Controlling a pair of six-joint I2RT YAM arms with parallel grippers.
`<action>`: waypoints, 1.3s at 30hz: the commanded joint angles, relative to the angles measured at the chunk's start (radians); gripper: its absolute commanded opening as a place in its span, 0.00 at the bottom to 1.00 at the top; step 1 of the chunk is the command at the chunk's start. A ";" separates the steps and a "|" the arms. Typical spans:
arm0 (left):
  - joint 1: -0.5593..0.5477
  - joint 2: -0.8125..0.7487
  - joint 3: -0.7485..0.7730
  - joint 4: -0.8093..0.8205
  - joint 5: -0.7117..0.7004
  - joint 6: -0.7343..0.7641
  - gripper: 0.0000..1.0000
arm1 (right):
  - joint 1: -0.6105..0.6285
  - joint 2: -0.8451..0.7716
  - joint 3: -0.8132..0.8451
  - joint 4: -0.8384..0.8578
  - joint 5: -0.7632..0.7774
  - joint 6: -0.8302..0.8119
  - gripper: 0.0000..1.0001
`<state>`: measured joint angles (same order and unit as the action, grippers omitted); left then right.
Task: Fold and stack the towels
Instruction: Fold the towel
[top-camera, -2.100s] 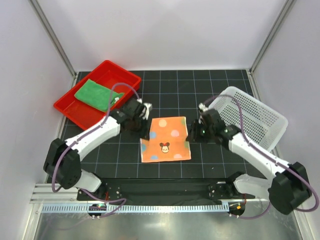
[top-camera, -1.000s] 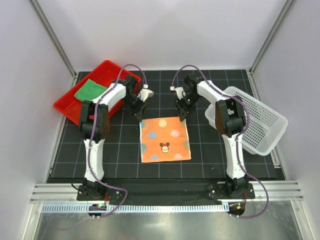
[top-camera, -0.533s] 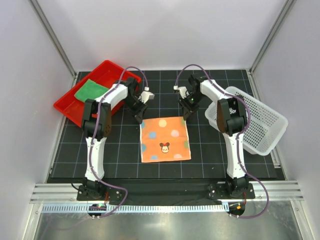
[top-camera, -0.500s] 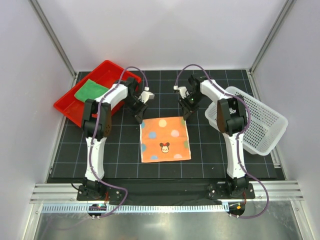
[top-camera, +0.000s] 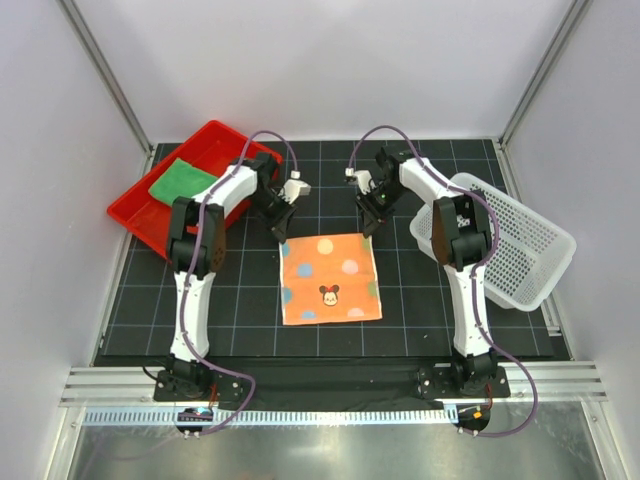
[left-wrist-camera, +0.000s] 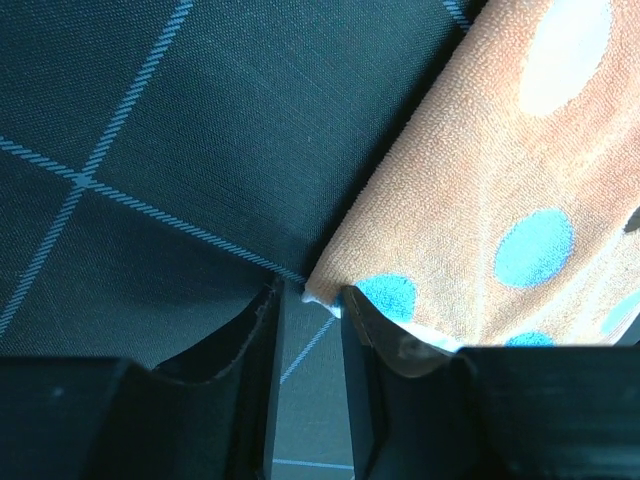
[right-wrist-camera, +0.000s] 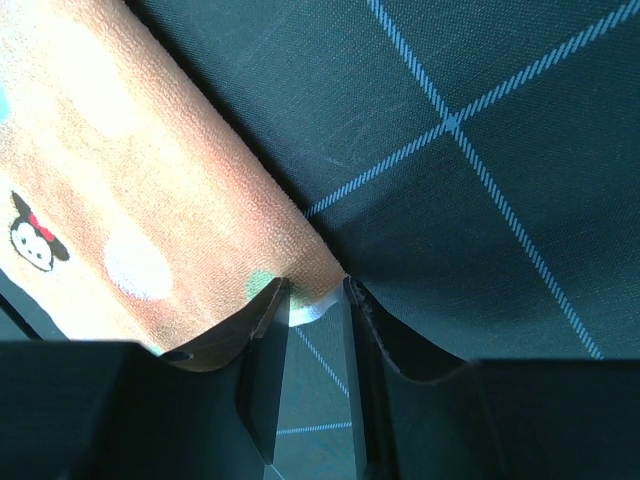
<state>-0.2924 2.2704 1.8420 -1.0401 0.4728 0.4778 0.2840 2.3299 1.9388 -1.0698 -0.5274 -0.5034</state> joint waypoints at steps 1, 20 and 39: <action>0.006 0.006 0.045 -0.038 0.021 0.021 0.31 | -0.002 0.008 0.040 -0.007 -0.032 -0.027 0.35; 0.013 0.037 0.128 -0.090 0.003 0.012 0.00 | -0.031 -0.018 0.019 0.024 -0.029 -0.011 0.01; 0.012 0.001 0.126 -0.054 0.047 -0.008 0.40 | -0.031 -0.021 0.017 0.037 -0.016 0.008 0.01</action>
<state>-0.2855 2.3192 1.9316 -1.1122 0.4847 0.4793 0.2565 2.3569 1.9533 -1.0580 -0.5507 -0.4980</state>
